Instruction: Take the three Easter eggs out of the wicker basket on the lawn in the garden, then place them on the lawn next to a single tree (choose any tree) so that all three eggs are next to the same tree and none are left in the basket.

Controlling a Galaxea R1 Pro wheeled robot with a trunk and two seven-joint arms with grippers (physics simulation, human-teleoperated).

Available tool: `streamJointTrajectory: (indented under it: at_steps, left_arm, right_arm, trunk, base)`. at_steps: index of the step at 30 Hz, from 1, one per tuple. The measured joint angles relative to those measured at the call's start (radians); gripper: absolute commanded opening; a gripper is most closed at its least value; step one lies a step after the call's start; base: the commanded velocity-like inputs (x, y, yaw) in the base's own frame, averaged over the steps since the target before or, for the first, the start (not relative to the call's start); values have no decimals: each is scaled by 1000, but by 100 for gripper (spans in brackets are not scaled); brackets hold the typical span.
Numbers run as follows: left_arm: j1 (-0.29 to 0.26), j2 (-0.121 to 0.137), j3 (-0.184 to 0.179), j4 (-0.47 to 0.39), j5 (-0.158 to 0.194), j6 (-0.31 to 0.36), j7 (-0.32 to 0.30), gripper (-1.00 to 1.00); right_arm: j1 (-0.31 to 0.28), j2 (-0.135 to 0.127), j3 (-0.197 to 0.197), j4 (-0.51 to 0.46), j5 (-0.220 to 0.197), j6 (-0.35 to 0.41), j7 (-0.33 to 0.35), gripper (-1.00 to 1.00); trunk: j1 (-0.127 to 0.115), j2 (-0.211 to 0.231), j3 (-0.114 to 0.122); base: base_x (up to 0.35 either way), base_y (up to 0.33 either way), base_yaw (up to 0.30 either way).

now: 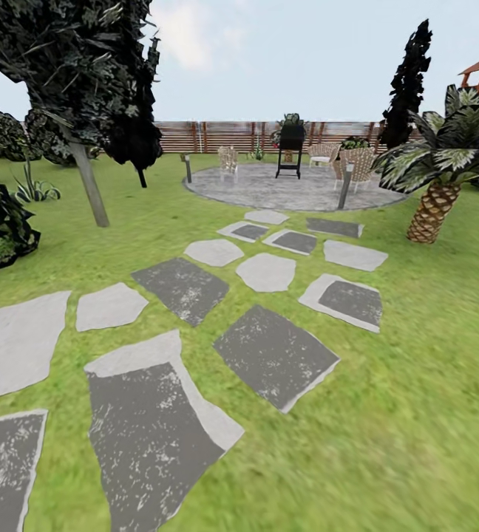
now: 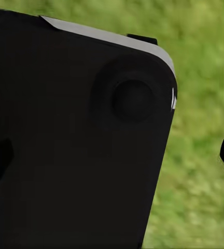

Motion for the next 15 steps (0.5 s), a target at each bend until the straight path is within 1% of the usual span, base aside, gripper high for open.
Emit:
streamJointTrajectory:
  at_steps: [15]
  left_arm:
    - [0, 0, 0, 0, 0, 0, 0, 100]
  right_arm:
    - [0, 0, 0, 0, -3, 8, 0, 100]
  trunk:
    - [0, 0, 0]
  base:
    - [339, 0, 0]
